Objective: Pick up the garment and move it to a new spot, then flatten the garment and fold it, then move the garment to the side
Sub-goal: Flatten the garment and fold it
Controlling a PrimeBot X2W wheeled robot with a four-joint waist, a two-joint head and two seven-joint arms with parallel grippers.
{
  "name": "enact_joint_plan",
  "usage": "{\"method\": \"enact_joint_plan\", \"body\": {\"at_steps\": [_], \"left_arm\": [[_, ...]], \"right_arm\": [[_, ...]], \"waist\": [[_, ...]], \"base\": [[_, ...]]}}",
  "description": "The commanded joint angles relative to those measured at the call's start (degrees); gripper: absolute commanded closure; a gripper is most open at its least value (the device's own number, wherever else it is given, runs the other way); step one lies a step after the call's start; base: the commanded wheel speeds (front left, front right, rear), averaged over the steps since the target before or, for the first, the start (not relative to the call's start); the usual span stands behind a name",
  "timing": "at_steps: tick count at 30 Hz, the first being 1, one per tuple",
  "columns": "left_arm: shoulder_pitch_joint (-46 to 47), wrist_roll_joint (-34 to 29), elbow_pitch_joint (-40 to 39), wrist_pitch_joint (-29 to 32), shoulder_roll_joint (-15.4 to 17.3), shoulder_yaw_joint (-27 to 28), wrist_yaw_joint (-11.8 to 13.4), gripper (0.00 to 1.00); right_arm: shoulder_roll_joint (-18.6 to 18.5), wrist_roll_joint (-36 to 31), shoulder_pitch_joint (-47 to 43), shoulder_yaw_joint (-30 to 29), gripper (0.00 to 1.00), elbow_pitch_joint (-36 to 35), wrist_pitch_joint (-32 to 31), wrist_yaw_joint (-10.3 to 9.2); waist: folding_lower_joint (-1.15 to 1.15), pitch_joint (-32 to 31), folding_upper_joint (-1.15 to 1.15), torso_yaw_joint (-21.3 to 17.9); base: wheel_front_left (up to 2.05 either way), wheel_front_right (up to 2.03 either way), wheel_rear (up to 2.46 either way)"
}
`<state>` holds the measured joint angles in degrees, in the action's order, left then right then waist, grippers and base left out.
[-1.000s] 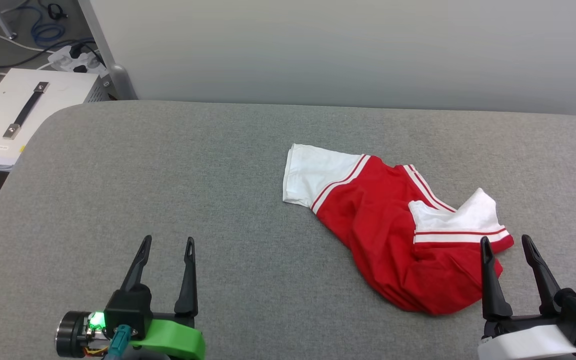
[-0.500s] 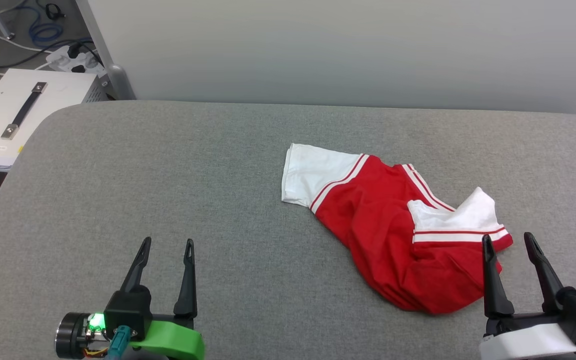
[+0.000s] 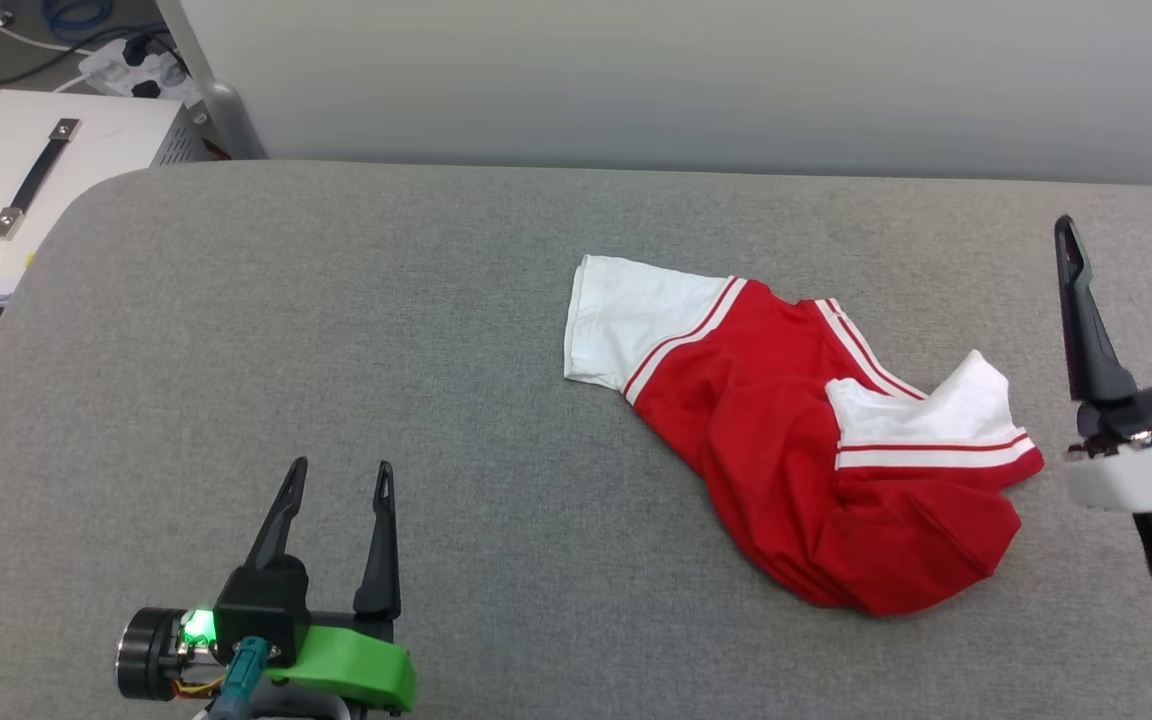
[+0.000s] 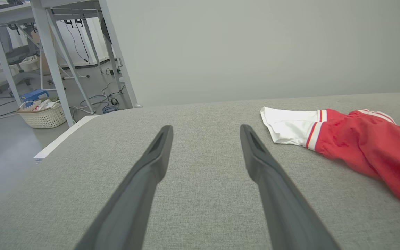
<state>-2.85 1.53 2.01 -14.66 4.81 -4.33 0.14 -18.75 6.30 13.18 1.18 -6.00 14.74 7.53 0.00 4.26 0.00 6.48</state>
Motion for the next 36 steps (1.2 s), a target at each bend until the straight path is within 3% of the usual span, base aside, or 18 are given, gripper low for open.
{"method": "enact_joint_plan", "body": {"at_steps": [1, 4, 11, 16, 20, 24, 36], "left_arm": [[1.3, -0.3, -0.1, -0.3, -0.5, 0.0, -0.3, 0.0], [1.9, -0.3, -0.2, -0.3, -0.7, -0.1, -0.3, 0.0], [3.4, -0.1, -0.5, -0.3, -1.1, -0.4, -0.1, 0.0], [4.8, 0.1, -0.5, -0.3, -1.4, -0.7, 0.1, 0.0], [6.0, 0.3, -0.8, -0.3, -1.6, -1.0, 0.2, 0.0], [7.1, 0.6, -0.8, -0.3, -1.7, -1.4, 0.4, 0.0], [9.0, 1.2, -0.3, -0.3, -1.9, -2.5, 1.2, 0.0]], "right_arm": [[-2.7, 2.3, 2.7, 2.1, 0.0, 2.0, 0.3, -0.04], [-9.2, 8.2, 7.4, 8.3, 0.0, 6.8, -2.3, -0.04], [-21.6, 26.1, 15.3, 23.7, 0.0, 10.2, -23.9, -0.04], [-26.6, 34.4, 17.7, 29.8, 0.0, 12.8, -39.2, -0.04], [-27.8, 37.7, 19.8, 32.7, 0.0, 15.5, -48.1, -0.04], [-27.3, 38.4, 21.8, 35.4, 0.0, 18.8, -51.8, -0.04], [-23.8, 39.3, 23.0, 45.8, 0.0, 29.4, -52.4, -0.04]], "waist": [[0.0, 1.0, 0.0, 0.5], [0.0, 2.0, 0.0, 1.0], [0.0, 4.9, 0.0, 2.3], [0.0, 7.2, 0.0, 3.4], [0.0, 9.4, 0.0, 4.4], [0.0, 11.6, 0.0, 5.4], [0.0, 14.2, 0.0, 7.0]], "base": [[0.0, 0.0, 0.0], [0.0, 0.0, 0.0], [0.0, 0.0, 0.0], [0.0, 0.0, 0.0], [0.0, 0.0, 0.0], [0.0, 0.0, 0.0], [0.0, 0.0, 0.0]]}}
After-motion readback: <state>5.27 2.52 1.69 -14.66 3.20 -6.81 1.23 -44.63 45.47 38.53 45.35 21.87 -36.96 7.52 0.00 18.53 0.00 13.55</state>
